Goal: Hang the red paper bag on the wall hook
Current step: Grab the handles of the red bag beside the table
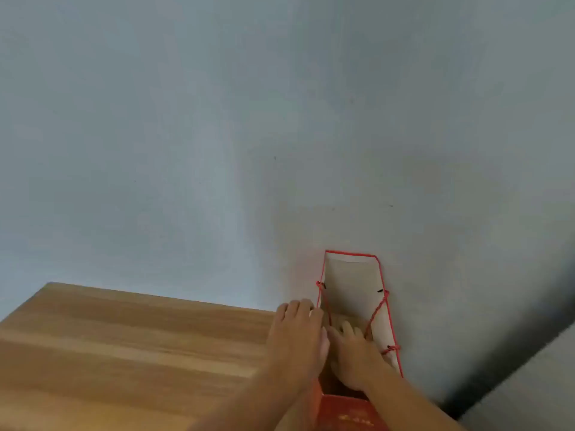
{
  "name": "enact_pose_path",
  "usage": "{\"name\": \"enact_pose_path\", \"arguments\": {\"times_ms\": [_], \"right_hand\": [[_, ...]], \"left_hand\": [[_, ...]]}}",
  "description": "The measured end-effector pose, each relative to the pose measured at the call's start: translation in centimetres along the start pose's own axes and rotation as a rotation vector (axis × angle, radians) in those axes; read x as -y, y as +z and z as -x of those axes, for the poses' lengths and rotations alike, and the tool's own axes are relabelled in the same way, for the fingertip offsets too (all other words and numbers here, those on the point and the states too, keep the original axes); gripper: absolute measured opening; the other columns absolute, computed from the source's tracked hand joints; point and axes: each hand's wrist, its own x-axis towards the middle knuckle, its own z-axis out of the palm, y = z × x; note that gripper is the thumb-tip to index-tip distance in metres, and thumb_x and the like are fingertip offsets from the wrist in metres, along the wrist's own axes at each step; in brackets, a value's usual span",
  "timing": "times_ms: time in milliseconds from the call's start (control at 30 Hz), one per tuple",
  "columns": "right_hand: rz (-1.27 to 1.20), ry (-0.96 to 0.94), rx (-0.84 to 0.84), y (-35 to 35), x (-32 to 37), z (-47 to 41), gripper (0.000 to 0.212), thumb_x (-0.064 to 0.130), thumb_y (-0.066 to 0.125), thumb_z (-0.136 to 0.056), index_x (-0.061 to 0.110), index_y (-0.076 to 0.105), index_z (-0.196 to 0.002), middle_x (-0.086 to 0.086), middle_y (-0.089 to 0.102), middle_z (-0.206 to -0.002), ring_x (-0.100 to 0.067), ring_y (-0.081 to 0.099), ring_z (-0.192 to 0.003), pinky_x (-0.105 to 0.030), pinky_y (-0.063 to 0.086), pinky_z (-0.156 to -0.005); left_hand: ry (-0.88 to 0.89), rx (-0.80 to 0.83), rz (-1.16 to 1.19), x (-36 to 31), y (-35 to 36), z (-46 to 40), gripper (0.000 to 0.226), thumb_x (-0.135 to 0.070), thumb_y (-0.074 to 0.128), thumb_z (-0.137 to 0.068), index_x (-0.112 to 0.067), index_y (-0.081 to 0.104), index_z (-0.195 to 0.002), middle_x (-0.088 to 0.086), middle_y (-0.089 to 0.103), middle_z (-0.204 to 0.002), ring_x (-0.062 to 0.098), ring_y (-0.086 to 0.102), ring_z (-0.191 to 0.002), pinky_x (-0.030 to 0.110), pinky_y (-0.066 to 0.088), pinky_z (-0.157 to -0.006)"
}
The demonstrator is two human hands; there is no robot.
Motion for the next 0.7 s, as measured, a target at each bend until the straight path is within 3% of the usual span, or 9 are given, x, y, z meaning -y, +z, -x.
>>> {"name": "enact_pose_path", "arguments": {"times_ms": [133,233,367,467,533,633,700], "right_hand": [[0.027,0.064,0.070,-0.8,-0.1,-0.5,0.068,0.024,0.058,-0.099,0.029,0.023,-0.158,-0.009,0.041,-0.151,-0.034,0.047,-0.134,-0.047,0.050,-0.103],[0.085,0.101,0.162,-2.2,0.5,0.1,0.048,0.012,0.062,-0.096,0.015,0.052,-0.143,-0.014,0.053,-0.142,-0.034,0.059,-0.123,-0.044,0.053,-0.098],[0.096,0.094,-0.006,-11.2,1.2,-0.2,0.027,0.010,0.061,-0.097,0.007,0.068,-0.123,-0.013,0.071,-0.117,-0.029,0.071,-0.105,-0.035,0.054,-0.084],[0.076,0.083,-0.157,-18.8,2.9,0.8,0.025,0.007,0.062,-0.095,0.004,0.064,-0.120,-0.014,0.068,-0.115,-0.030,0.070,-0.104,-0.033,0.051,-0.077],[0.066,0.075,-0.182,-21.0,3.9,1.5,0.028,0.003,0.065,-0.091,0.002,0.064,-0.119,-0.015,0.068,-0.115,-0.031,0.070,-0.104,-0.033,0.051,-0.075],[0.013,0.091,-0.185,-21.8,4.9,2.0,0.028,-0.002,0.069,-0.086,0.001,0.064,-0.114,-0.016,0.069,-0.111,-0.033,0.071,-0.101,-0.032,0.048,-0.069],[-0.058,0.104,-0.162,-22.3,5.2,1.8,0.017,-0.002,0.068,-0.085,0.003,0.062,-0.101,-0.012,0.067,-0.094,-0.031,0.069,-0.090,-0.032,0.047,-0.063]], "left_hand": [[0.020,0.014,0.032,0.2,0.3,-0.3,0.033,-0.034,0.040,-0.099,-0.017,0.059,-0.118,0.005,0.061,-0.121,0.025,0.054,-0.112,0.043,0.046,-0.105],[0.024,0.041,0.031,0.3,0.4,-0.3,0.035,-0.036,0.040,-0.099,-0.017,0.059,-0.120,0.004,0.059,-0.125,0.024,0.052,-0.116,0.044,0.043,-0.108],[0.037,0.077,0.081,-0.4,-1.1,-1.4,0.044,-0.046,0.039,-0.096,-0.020,0.056,-0.127,0.001,0.059,-0.128,0.023,0.051,-0.119,0.042,0.038,-0.110],[-0.081,0.079,0.327,-2.1,-3.9,-3.0,0.060,-0.071,0.032,-0.089,-0.027,0.055,-0.123,-0.005,0.067,-0.115,0.018,0.060,-0.107,0.040,0.043,-0.106],[-0.171,0.030,0.516,-3.2,-5.8,-3.8,0.061,-0.080,0.039,-0.079,-0.033,0.057,-0.113,-0.013,0.068,-0.100,0.013,0.065,-0.097,0.039,0.047,-0.101],[-0.247,-0.018,0.581,-4.2,-7.9,-4.0,0.048,-0.077,0.053,-0.071,-0.037,0.055,-0.098,-0.016,0.060,-0.082,0.011,0.066,-0.091,0.037,0.044,-0.102],[-0.306,-0.039,0.582,-4.4,-8.3,-3.8,0.038,-0.067,0.059,-0.077,-0.034,0.058,-0.096,-0.016,0.059,-0.077,0.009,0.065,-0.085,0.037,0.038,-0.106]]}}
